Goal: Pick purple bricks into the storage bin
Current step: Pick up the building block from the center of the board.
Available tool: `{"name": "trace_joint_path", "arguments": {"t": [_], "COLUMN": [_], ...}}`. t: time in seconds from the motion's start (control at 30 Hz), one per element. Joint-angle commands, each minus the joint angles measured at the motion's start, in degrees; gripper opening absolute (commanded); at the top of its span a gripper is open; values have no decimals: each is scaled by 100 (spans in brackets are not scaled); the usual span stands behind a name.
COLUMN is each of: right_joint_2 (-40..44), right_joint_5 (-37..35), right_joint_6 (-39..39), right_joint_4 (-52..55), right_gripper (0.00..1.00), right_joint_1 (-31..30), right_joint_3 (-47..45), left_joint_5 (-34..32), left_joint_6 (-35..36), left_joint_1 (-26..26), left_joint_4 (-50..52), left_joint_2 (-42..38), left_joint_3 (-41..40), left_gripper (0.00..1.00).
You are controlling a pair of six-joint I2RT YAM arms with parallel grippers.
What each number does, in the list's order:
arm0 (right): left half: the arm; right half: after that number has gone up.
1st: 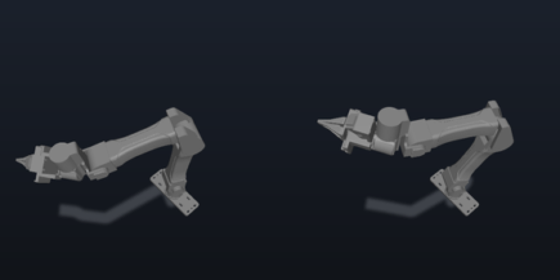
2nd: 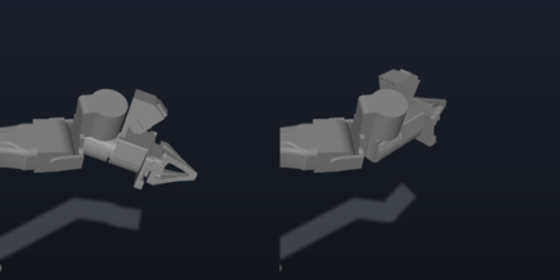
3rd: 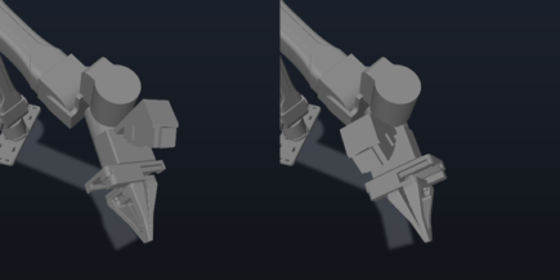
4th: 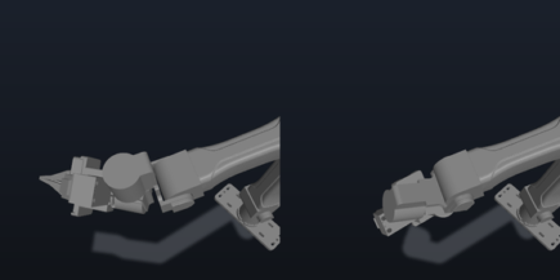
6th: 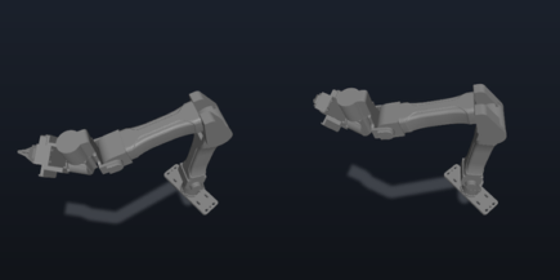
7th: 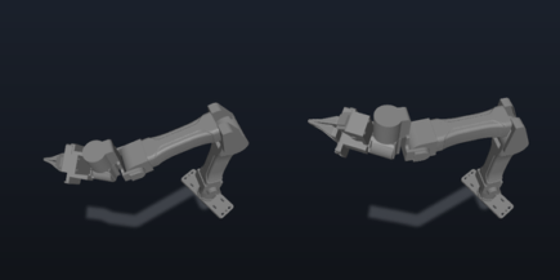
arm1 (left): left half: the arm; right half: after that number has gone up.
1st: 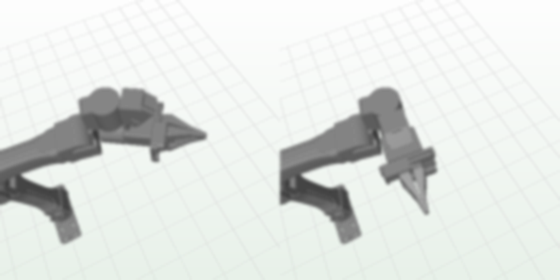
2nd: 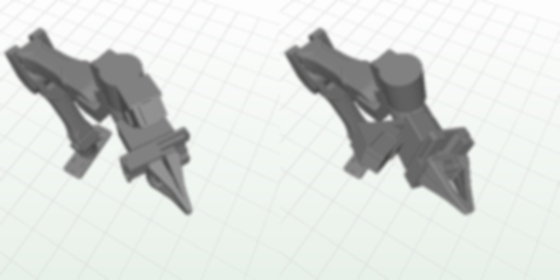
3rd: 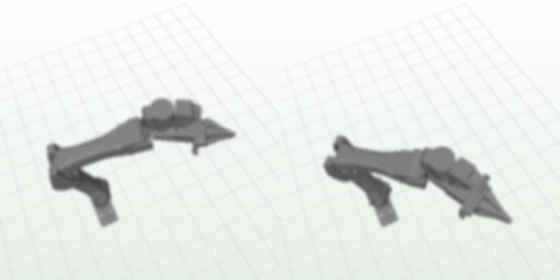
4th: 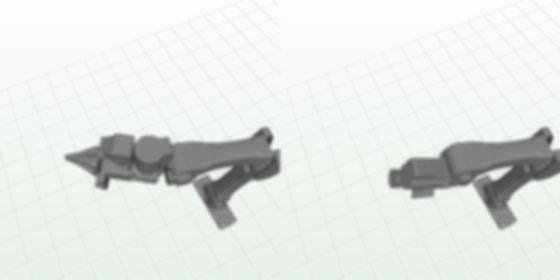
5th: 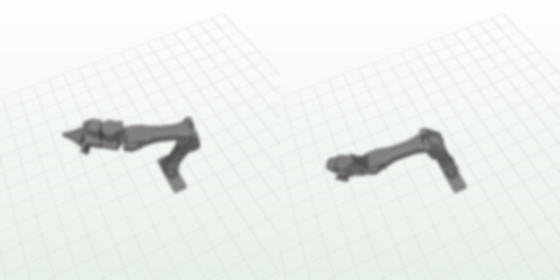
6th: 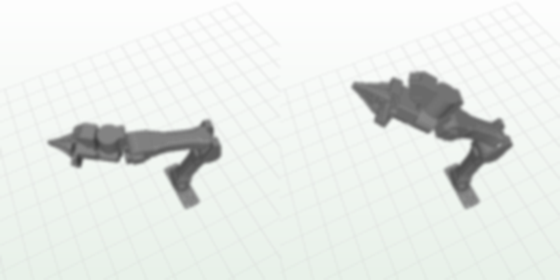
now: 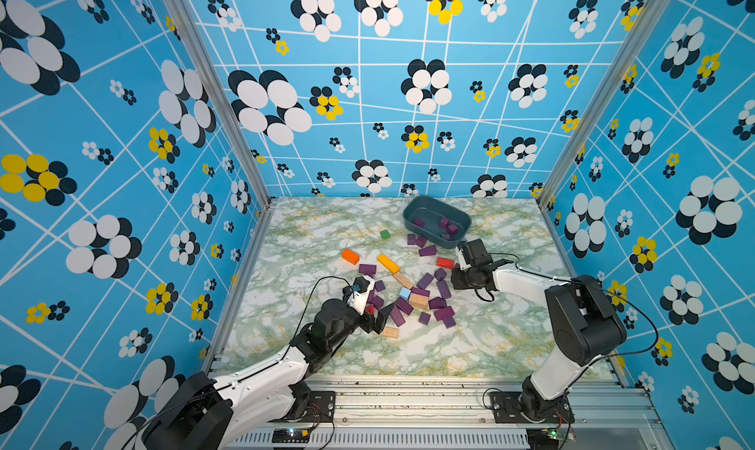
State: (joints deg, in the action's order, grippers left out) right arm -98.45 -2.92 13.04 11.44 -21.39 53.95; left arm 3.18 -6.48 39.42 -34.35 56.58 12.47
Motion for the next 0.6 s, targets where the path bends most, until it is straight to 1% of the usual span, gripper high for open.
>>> {"name": "trace_joint_path", "arguments": {"t": [0.0,0.17,0.27,0.37,0.47,0.57], "right_joint_2": [-112,-157,-174,-128,61,412], "right_joint_5": [-208,-198,-210,-79,23,134], "right_joint_6": [0,-55,-65,-72,40,171], "right_joint_4": [125,70,1,-88,-197,-228], "right_gripper": [43,42,31,24,20,18], "right_joint_1": [-55,-54,-59,-57,-58,-58], "right_joint_3": [138,193,222,201,93,-4], "left_joint_5": [-111,-115,-109,-116,-124,-131], "left_joint_6": [-71,-99,-97,-97,-92,-94], "left_joint_1": [22,21,21,18,21,21], "left_joint_4": [-169,-195,-188,-177,-152,-140], "left_joint_2": [24,59,72,58,39,32], "left_joint_3": [27,35,37,38,45,46], "left_gripper": [99,99,100,100,100,100]}}
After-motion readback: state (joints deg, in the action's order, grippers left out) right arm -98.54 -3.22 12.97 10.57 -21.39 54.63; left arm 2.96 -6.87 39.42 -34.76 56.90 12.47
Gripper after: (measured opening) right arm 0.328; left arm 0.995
